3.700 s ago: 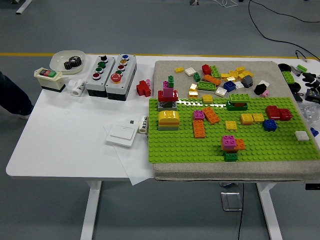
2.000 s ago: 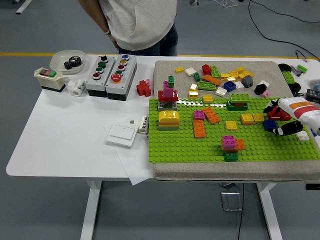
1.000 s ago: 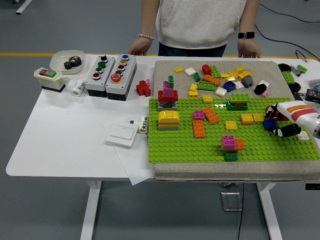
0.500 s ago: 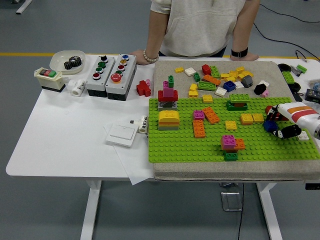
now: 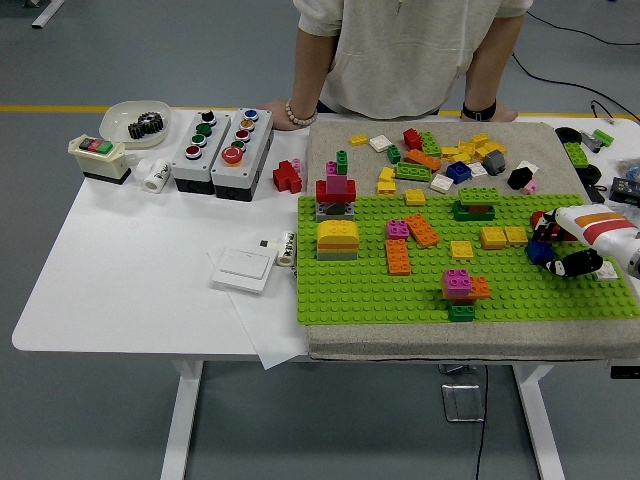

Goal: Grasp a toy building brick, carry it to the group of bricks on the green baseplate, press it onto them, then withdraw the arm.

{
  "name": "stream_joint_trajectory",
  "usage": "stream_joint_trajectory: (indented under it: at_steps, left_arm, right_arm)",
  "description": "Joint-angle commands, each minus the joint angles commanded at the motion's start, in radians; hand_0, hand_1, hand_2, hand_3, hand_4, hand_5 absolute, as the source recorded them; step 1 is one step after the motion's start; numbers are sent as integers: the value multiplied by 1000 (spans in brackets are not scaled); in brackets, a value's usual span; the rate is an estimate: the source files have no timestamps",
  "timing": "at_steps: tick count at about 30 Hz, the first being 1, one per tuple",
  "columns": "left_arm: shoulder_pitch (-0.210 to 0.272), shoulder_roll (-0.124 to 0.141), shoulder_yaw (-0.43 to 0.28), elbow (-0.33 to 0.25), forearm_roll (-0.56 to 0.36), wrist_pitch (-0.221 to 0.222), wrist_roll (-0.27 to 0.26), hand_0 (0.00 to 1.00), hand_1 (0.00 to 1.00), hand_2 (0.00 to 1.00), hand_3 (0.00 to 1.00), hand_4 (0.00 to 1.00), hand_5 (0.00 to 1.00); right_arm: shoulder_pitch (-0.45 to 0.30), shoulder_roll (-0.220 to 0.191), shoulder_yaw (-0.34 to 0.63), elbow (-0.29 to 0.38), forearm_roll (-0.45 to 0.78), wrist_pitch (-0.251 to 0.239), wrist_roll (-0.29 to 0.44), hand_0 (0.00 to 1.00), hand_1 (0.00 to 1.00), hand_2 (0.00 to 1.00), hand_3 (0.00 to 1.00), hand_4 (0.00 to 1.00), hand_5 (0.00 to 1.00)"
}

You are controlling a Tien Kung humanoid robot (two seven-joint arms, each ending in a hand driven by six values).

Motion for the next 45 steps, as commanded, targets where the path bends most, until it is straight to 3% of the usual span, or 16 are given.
stream_joint_trajectory:
  at_steps: [18, 19, 39, 45]
  left_arm:
    - [0, 1, -3, -1, 9, -1, 2, 742, 728, 730, 591, 645, 665]
    - [0, 2, -3, -1, 9, 0, 2, 742, 729, 730, 591, 646, 667]
    - [1, 3, -10, -2, 23, -1, 6, 742, 730, 730, 591, 646, 668]
    - [-1, 4, -9, -2, 23, -1, 6, 742, 729, 730, 591, 646, 666]
  right_arm:
    - [-5, -6, 25, 2, -13, 28, 13, 507, 537, 617, 572, 793, 197]
    - [-5, -7, 26, 1, -14, 30, 13, 507, 546, 677, 596, 822, 211]
    - [-6, -5, 31, -1, -8, 39, 14, 499, 551, 684, 599, 838, 231]
    - [-7, -5, 29, -1, 7, 22, 22, 468, 543, 657, 579, 833, 239]
